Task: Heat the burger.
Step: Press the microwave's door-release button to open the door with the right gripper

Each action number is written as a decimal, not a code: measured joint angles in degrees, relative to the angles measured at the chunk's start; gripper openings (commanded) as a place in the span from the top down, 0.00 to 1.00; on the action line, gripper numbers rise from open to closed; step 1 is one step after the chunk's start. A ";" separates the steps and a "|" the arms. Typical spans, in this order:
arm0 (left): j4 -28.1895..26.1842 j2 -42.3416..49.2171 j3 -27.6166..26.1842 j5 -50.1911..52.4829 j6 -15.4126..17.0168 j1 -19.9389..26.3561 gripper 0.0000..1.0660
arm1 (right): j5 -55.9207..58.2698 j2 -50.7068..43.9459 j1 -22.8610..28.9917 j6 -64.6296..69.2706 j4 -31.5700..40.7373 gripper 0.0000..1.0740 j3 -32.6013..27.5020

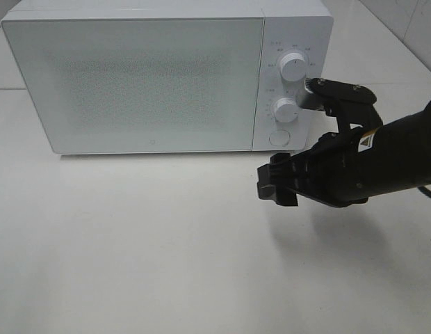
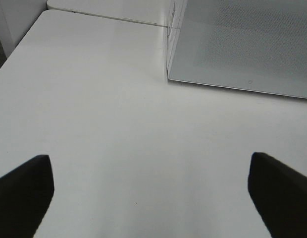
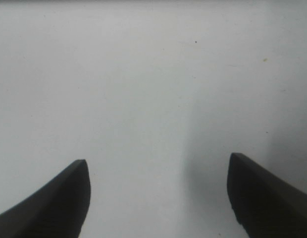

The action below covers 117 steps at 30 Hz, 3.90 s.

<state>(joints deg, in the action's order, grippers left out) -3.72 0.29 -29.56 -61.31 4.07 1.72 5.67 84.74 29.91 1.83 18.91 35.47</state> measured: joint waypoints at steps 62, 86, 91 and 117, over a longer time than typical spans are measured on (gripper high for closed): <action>0.00 0.00 0.00 0.00 0.00 0.00 0.06 | 50.59 -75.46 -28.36 -5.67 -10.83 0.29 -1.32; 0.00 0.00 0.00 0.00 0.00 0.00 0.06 | 51.45 -84.97 -29.51 -4.58 -14.78 0.29 -6.59; 0.00 0.00 0.00 0.00 0.00 0.00 0.06 | 51.39 -84.97 -29.51 -4.58 -14.78 0.29 -5.90; 0.00 0.00 0.00 0.00 0.00 0.00 0.06 | 24.18 -53.74 -29.51 -4.58 -14.73 0.29 -3.95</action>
<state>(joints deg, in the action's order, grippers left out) -3.72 0.29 -29.56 -61.31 4.07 1.72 29.85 31.00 0.40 -2.75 4.18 31.51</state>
